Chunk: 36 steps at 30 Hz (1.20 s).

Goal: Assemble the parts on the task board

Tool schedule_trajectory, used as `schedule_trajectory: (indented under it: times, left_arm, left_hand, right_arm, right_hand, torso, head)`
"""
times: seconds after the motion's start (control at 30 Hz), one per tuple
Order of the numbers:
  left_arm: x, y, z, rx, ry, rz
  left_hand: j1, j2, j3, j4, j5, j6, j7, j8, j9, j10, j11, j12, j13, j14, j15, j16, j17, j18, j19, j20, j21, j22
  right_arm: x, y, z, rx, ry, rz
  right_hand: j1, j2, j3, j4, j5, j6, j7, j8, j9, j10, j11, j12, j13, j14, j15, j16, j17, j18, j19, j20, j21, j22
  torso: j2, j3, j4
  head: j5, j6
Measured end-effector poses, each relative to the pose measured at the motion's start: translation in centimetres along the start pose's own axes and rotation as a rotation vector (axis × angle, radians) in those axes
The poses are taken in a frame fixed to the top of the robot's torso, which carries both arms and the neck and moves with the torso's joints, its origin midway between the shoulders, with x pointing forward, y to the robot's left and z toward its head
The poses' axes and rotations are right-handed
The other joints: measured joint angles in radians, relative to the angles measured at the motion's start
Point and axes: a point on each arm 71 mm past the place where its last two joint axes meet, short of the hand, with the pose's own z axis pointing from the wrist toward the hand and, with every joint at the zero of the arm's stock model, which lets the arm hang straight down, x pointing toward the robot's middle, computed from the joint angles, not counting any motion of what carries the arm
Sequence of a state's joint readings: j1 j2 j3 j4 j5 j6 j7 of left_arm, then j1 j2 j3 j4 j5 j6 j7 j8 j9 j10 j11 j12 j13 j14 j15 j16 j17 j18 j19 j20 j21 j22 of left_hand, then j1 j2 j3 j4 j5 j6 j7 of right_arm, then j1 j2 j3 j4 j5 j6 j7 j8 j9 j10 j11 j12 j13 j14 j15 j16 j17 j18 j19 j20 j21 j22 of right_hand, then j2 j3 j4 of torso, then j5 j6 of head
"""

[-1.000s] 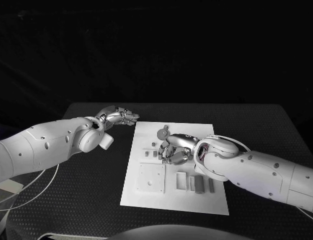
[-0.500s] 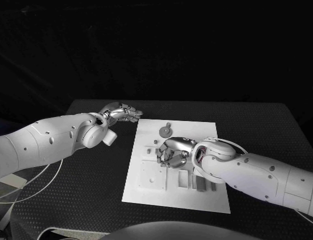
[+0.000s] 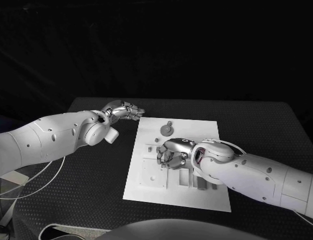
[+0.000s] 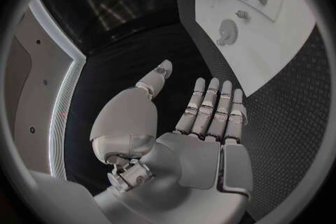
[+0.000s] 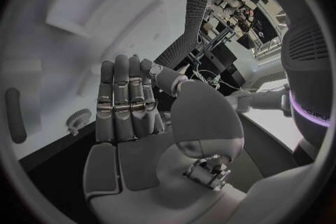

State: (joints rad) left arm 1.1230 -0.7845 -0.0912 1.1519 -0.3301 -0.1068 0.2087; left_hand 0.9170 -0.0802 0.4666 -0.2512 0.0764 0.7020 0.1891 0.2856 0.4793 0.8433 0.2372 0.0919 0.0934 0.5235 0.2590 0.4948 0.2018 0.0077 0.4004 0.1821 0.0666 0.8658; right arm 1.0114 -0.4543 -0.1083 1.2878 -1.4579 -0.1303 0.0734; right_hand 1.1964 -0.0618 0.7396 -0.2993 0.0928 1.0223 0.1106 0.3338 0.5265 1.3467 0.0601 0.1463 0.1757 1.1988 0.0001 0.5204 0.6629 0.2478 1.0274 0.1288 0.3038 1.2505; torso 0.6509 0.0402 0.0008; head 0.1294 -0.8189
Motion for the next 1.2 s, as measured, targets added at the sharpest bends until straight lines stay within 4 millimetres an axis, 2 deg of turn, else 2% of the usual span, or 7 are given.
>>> schedule_trajectory:
  times: [1.2]
  left_arm:
    - [0.21, -0.08, 0.13, 0.001, 0.005, -0.001]
  left_hand:
    - [0.000, 0.000, 0.000, 0.000, 0.000, 0.000, 0.000, 0.000, 0.000, 0.000, 0.000, 0.000, -0.002, 0.000, 0.000, -0.004, 0.001, 0.000, -0.003, 0.004, 0.000, 0.003]
  right_arm:
    - [0.94, -0.22, 0.75, 0.008, 0.017, -0.019]
  right_hand:
    - [0.000, 0.000, 0.000, 0.000, 0.000, -0.002, -0.002, -0.003, 0.004, 0.001, 0.001, -0.003, 0.001, 0.000, 0.000, -0.003, 0.003, 0.000, 0.000, 0.000, 0.000, 0.002]
  torso:
    - [0.000, -0.0005, -0.0002]
  head:
    - [0.007, -0.012]
